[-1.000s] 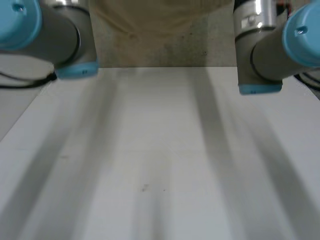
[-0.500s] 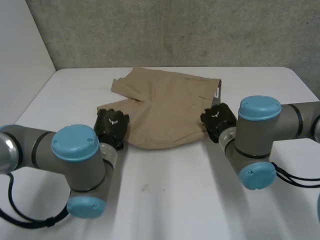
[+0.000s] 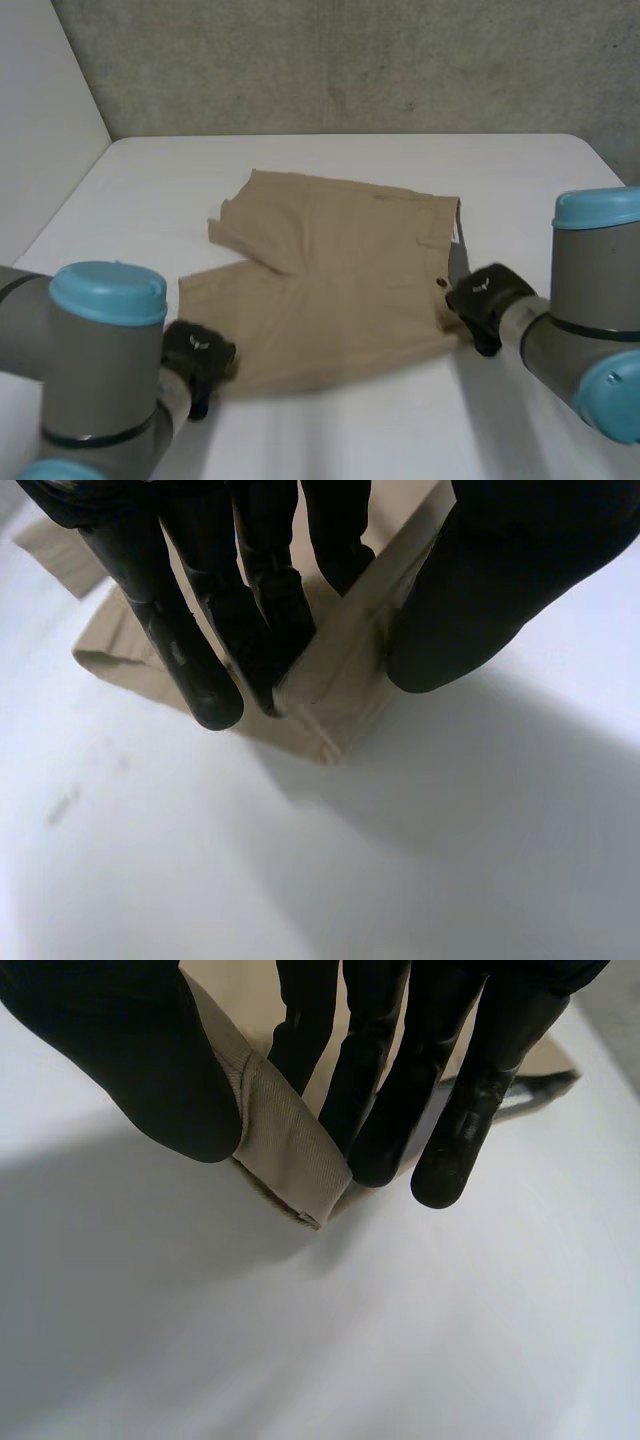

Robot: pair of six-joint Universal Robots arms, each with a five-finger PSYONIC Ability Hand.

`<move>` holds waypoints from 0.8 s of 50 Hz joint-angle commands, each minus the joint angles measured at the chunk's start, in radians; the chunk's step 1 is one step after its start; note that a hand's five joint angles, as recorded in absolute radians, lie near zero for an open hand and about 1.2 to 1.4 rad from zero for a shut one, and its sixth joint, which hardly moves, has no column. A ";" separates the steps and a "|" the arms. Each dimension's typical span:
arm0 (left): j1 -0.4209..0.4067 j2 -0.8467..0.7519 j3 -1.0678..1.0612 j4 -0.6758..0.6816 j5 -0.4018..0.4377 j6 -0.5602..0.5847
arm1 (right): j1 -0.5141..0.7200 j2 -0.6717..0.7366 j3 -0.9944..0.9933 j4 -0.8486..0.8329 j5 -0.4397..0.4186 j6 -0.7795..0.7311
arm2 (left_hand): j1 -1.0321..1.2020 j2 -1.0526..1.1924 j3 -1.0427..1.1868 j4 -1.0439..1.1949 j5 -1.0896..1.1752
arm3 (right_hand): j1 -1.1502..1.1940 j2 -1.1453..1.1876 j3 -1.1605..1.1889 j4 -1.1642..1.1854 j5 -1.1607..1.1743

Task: Fold the shorts.

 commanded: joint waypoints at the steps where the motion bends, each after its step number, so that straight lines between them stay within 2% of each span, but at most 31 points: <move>1: -0.020 0.187 -0.095 -0.184 0.017 0.015 | -0.013 -0.131 0.149 0.165 0.000 -0.220 | 0.243 0.196 0.201 0.198 0.244 | 0.409 0.212 0.210 0.200 0.245; 5: -0.035 0.270 -0.101 -0.284 0.064 0.058 | -0.014 -0.227 0.229 0.268 -0.025 -0.292 | 0.243 0.196 0.201 0.198 0.244 | 0.409 0.212 0.210 0.200 0.245; 9: -0.021 0.307 -0.086 -0.324 0.116 0.109 | -0.026 -0.292 0.232 0.301 -0.081 -0.292 | 0.243 0.196 0.201 0.198 0.244 | 0.409 0.212 0.210 0.200 0.245; 15: 0.029 0.293 -0.041 -0.281 0.124 0.118 | -0.054 -0.303 0.205 0.304 -0.154 -0.289 | 0.243 0.196 0.201 0.198 0.244 | 0.409 0.212 0.210 0.200 0.245; 19: 0.033 0.232 0.023 -0.165 0.123 0.123 | -0.071 -0.292 0.144 0.290 -0.181 -0.261 | 0.243 0.196 0.201 0.198 0.244 | 0.409 0.212 0.210 0.200 0.245; 24: 0.033 0.108 0.179 0.004 0.115 0.126 | -0.071 -0.182 0.006 0.241 -0.172 -0.159 | 0.243 0.196 0.201 0.198 0.244 | 0.409 0.212 0.210 0.200 0.245; 28: 0.034 -0.033 0.345 0.076 0.113 0.124 | -0.068 -0.075 -0.169 0.169 -0.136 -0.044 | 0.243 0.196 0.201 0.198 0.244 | 0.409 0.212 0.210 0.200 0.245; 33: 0.033 -0.228 0.583 0.117 0.089 0.124 | -0.063 0.040 -0.312 0.080 -0.074 0.013 | 0.243 0.196 0.201 0.198 0.244 | 0.409 0.212 0.210 0.200 0.245; 40: 0.042 -0.555 0.974 0.144 0.008 0.161 | -0.063 0.235 -0.476 -0.089 0.025 0.012 | 0.243 0.196 0.201 0.198 0.244 | 0.409 0.212 0.210 0.200 0.245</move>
